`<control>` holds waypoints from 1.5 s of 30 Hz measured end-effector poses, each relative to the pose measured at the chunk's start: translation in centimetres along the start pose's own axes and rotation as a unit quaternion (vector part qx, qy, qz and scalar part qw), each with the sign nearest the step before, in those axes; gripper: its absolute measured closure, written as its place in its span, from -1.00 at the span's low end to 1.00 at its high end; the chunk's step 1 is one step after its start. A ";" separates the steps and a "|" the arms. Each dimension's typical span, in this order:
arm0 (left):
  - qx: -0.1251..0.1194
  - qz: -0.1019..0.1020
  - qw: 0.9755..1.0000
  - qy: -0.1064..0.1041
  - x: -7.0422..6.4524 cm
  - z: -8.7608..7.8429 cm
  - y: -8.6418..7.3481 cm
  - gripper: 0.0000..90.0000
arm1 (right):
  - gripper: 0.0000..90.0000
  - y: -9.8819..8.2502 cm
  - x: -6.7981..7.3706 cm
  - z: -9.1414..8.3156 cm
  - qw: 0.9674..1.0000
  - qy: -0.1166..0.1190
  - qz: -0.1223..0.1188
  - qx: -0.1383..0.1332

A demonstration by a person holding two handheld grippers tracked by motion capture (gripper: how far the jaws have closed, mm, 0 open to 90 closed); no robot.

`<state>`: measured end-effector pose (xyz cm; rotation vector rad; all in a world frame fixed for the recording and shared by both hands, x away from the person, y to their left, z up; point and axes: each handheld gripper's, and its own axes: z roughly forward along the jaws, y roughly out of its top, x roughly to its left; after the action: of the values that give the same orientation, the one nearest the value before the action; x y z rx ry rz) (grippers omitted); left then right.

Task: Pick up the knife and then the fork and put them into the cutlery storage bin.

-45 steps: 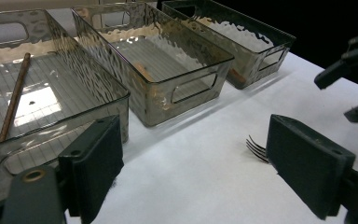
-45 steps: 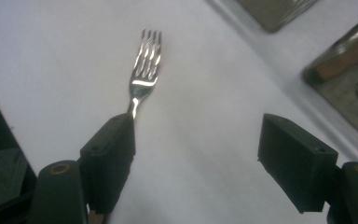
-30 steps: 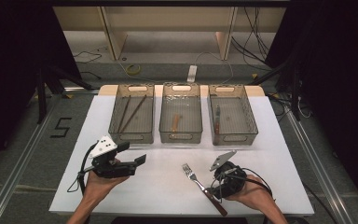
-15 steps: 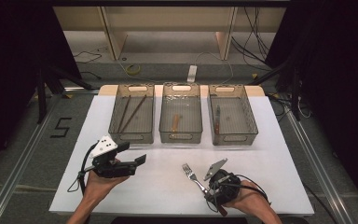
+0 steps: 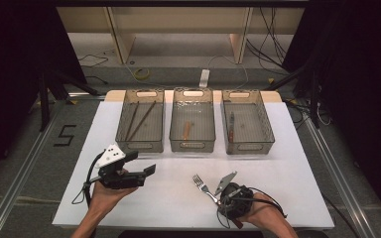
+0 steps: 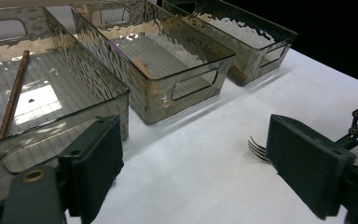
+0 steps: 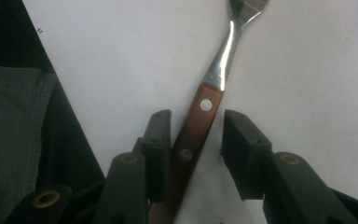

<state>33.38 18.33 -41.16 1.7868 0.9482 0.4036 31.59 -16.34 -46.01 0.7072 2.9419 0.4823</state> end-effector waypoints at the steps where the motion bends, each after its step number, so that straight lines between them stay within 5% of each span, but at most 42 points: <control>1: 0.000 0.000 1.000 0.000 0.0 0.0 0.0 -0.60 | 0.46 0.0 -0.1 0.0 1.000 -0.001 -0.002 0.000; 27: 0.000 0.000 1.000 -0.001 0.0 0.0 0.0 -0.60 | 0.72 0.4 -0.3 -0.1 1.000 -0.003 0.001 0.013; 33: -0.002 -0.001 1.000 0.000 0.0 0.0 0.0 -0.60 | 0.72 0.3 -1.1 -1.4 1.000 -0.010 0.000 -0.014; 45: -0.010 -0.005 1.000 0.001 0.1 -0.1 0.0 -0.60 | 0.72 0.6 -4.4 -4.2 0.996 -0.044 0.040 -0.066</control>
<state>33.36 18.49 -41.09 1.7632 0.9511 0.4074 35.15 -19.05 -41.88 0.8112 2.7784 0.6304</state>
